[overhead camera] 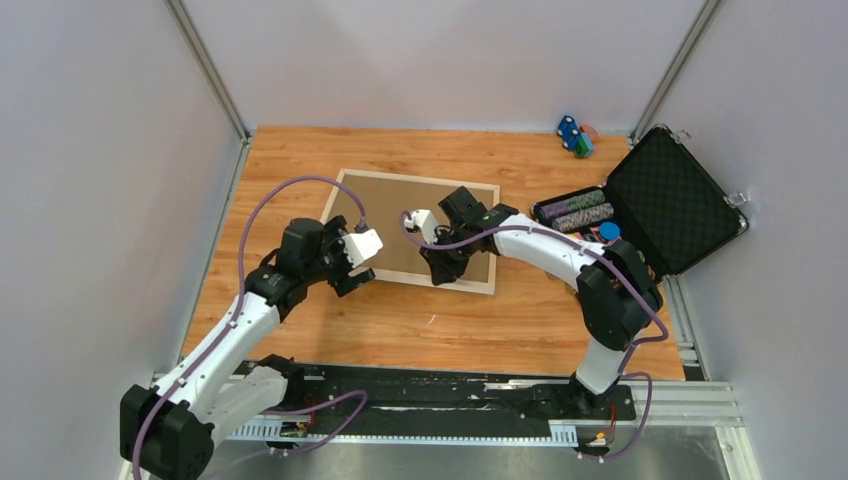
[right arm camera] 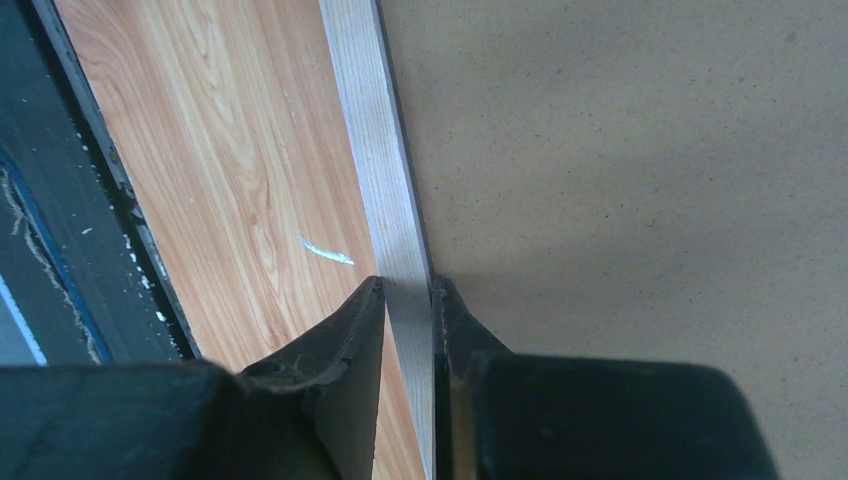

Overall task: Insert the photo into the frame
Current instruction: Turn over the photo frame at the center of the board.

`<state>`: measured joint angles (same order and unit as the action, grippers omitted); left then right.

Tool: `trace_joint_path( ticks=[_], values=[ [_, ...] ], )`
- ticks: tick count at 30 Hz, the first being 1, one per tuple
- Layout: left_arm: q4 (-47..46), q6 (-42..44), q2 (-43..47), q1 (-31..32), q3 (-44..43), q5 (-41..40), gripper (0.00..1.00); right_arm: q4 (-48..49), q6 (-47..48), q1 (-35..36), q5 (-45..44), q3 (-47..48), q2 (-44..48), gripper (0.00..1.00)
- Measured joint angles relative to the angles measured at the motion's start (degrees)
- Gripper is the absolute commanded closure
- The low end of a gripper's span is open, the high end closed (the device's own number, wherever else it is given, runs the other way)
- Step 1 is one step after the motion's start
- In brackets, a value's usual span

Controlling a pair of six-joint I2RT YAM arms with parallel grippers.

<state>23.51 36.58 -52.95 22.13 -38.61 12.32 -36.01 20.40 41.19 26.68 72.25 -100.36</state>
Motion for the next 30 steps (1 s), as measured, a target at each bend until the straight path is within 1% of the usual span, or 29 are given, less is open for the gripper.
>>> trace_joint_path(
  ticks=[6, 12, 19, 27, 30],
  values=[
    [-1.2, 1.3, 1.2, 4.2, 0.0, -0.5, 0.00, -3.2, -0.9, -1.7, 2.8, 3.3, 0.0, 1.00],
    [-4.5, 4.1, 1.4, 7.3, 1.6, -1.3, 0.00, -6.1, -1.3, -2.4, 4.0, 7.3, 0.0, 1.00],
    [-6.6, 8.8, -2.7, 8.4, 2.2, -1.5, 0.00, -8.2, -1.4, -2.6, 4.9, 9.8, -0.1, 1.00],
    [-13.0, 15.0, -6.9, 8.8, 5.0, -3.9, 0.00, -10.0, -1.4, -3.3, 6.1, 10.8, -0.5, 1.00],
    [-15.7, 16.8, -8.8, 8.9, 6.3, -6.0, 0.05, -11.1, -1.4, -3.7, 6.8, 11.2, -0.5, 1.00]
  ],
)
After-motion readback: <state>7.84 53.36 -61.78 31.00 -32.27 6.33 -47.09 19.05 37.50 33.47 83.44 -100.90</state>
